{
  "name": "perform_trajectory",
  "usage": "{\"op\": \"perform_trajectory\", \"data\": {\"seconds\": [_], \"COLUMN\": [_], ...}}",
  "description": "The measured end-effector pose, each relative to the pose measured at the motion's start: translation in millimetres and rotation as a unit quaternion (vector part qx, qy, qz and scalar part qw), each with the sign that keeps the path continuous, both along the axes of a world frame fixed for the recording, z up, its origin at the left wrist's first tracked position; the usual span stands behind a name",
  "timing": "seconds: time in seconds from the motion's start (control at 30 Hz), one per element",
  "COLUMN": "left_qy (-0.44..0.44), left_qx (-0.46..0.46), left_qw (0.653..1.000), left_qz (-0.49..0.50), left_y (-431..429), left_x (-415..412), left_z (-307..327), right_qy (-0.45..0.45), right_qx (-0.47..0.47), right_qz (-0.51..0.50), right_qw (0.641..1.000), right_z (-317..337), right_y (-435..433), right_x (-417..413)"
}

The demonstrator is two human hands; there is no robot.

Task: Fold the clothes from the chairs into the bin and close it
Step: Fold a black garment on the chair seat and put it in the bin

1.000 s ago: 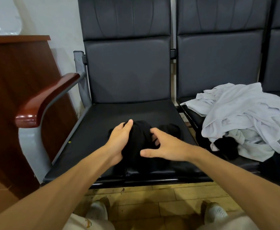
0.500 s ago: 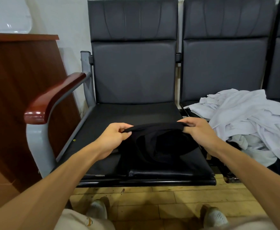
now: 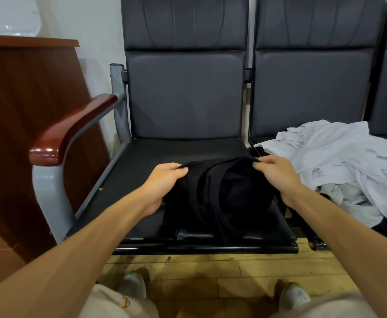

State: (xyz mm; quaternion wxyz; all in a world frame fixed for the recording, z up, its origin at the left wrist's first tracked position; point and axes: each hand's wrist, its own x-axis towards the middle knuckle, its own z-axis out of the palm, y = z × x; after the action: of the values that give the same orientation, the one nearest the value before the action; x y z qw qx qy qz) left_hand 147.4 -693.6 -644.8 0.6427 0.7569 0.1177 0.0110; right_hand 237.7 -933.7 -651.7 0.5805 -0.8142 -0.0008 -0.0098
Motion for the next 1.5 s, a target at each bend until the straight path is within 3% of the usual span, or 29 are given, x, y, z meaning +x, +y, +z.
{"op": "perform_trajectory", "data": {"seconds": [0.1,0.2,0.37,0.5,0.57,0.77,0.9,1.0,1.1,1.23,1.33,1.4,1.5], "left_qy": [0.032,0.042,0.022,0.003,-0.017,-0.040,-0.059,-0.069,-0.069,-0.011,0.055,0.102,0.158], "left_qx": [0.002,-0.017,-0.003,0.062,0.067,-0.032,-0.127,-0.142,-0.065,0.105,0.183,0.223,0.351], "left_qw": [0.999,0.999,0.999,0.998,0.998,0.997,0.990,0.987,0.995,0.992,0.972,0.947,0.866], "left_qz": [0.016,-0.031,-0.039,-0.025,0.003,0.058,0.022,0.008,0.007,-0.071,-0.139,-0.206,-0.320], "left_y": [1,5,6,9,7,1,6,9,9,11,13,18,22], "left_x": [6,6,3,0,0,1,-4,-6,-6,-10,-16,-21,-26], "left_z": [-10,-15,-21,-28,-28,-10,3,5,-3,-18,-23,-23,-29], "right_qy": [-0.132,-0.252,-0.097,-0.134,-0.168,-0.215,-0.234,-0.250,-0.248,-0.141,-0.105,-0.061,0.030], "right_qx": [-0.250,-0.285,-0.340,-0.407,-0.387,-0.173,-0.067,-0.015,-0.084,-0.195,-0.313,-0.357,-0.364], "right_qz": [0.026,0.130,0.239,0.272,0.263,0.146,0.097,0.075,0.099,0.181,0.221,0.265,0.335], "right_qw": [0.959,0.916,0.904,0.862,0.868,0.950,0.965,0.965,0.960,0.954,0.918,0.894,0.869], "right_z": [-11,-10,-10,-15,-13,7,17,23,21,13,2,-5,-10], "right_y": [1,15,46,54,56,33,17,9,2,-10,-18,-20,-19], "right_x": [-1,-13,-33,-30,-26,-26,-29,-29,-33,-34,-33,-36,-43]}}
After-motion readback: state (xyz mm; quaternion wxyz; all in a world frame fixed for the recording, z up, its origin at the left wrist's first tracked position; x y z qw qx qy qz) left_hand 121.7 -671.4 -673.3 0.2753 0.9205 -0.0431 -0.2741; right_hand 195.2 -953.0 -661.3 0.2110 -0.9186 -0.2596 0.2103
